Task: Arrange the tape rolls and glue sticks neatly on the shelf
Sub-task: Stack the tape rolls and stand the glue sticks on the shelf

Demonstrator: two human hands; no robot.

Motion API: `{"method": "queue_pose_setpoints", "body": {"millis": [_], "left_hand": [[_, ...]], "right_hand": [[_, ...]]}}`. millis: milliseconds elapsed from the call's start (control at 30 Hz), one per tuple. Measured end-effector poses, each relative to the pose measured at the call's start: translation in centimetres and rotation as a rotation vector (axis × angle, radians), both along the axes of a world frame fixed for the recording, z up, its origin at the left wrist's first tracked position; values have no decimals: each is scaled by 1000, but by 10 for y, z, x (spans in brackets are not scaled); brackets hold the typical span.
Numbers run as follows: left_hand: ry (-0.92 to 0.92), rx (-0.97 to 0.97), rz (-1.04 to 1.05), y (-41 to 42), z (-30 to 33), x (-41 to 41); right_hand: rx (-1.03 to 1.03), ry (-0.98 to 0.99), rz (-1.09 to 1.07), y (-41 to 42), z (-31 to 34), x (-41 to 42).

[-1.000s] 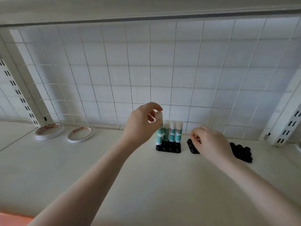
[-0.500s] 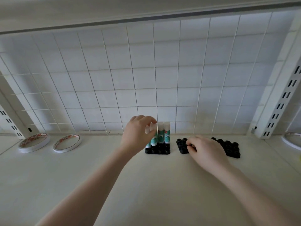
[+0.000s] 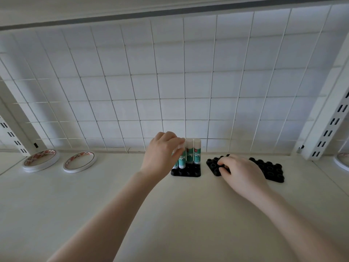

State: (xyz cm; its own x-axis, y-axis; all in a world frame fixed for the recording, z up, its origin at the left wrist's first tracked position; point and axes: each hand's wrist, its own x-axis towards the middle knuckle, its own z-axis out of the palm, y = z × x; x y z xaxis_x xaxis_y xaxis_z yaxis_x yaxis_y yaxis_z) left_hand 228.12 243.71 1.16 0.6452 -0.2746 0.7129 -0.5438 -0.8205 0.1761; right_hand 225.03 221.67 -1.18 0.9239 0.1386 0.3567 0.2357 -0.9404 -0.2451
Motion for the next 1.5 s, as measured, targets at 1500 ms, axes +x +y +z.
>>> {"method": "queue_pose_setpoints", "body": {"millis": [1500], "left_hand": [[204, 2, 143, -124, -8, -185]], "right_hand": [[-82, -88, -262, -179, 10, -182]]}}
